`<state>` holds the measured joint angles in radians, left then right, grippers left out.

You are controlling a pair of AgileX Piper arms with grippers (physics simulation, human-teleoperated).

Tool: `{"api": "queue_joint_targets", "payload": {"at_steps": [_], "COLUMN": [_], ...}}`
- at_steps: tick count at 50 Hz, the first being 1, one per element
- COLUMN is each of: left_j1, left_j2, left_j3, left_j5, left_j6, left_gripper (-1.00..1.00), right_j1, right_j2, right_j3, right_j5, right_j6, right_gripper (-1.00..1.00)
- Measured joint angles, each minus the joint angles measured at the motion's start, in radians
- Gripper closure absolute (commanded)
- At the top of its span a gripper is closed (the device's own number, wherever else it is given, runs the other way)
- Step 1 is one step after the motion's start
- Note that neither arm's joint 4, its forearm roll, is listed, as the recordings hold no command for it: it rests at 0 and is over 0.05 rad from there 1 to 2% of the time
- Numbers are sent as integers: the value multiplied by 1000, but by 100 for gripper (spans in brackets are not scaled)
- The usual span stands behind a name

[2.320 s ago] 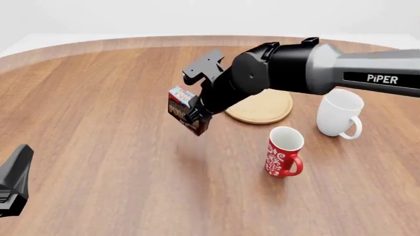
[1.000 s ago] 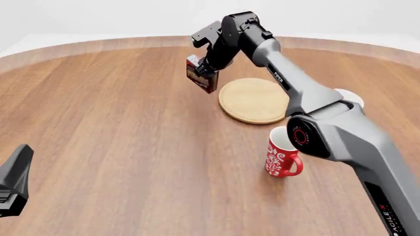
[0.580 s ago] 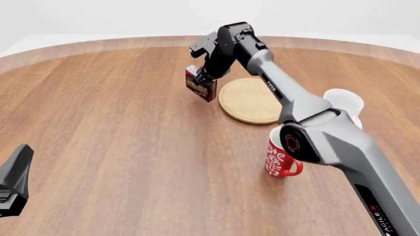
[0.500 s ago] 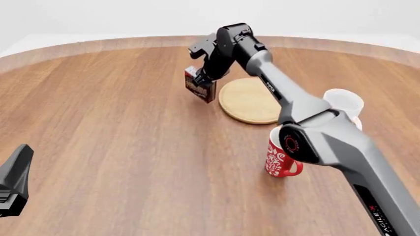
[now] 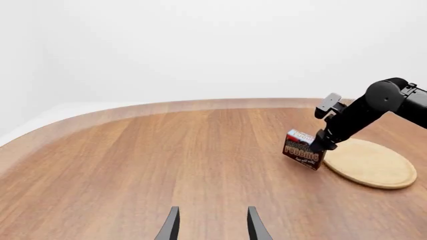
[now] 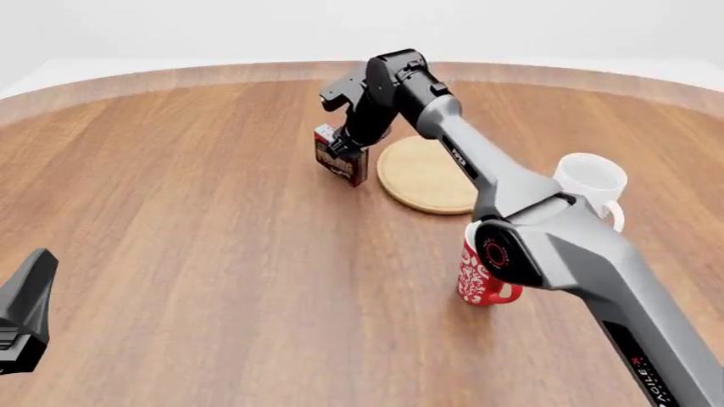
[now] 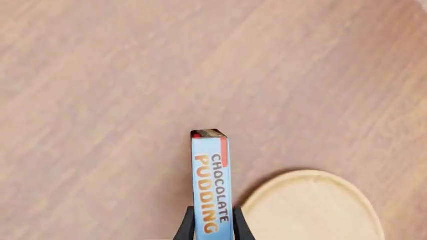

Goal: Put the chocolate pudding to the left of the plate.

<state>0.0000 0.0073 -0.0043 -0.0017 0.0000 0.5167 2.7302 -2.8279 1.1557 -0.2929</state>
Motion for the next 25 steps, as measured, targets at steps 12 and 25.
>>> {"api": "queue_joint_targets", "payload": {"at_steps": [12, 25], "left_j1": [0, 0], "left_j2": [0, 0], "left_j3": [0, 0], "left_j5": [0, 0], "left_j6": [0, 0], "left_gripper": [-100, -100], "right_j1": [3, 0], "right_j2": [9, 15], "right_j3": [0, -1], "right_j5": [4, 7], "right_j6": [0, -8], "right_gripper": [100, -100]}}
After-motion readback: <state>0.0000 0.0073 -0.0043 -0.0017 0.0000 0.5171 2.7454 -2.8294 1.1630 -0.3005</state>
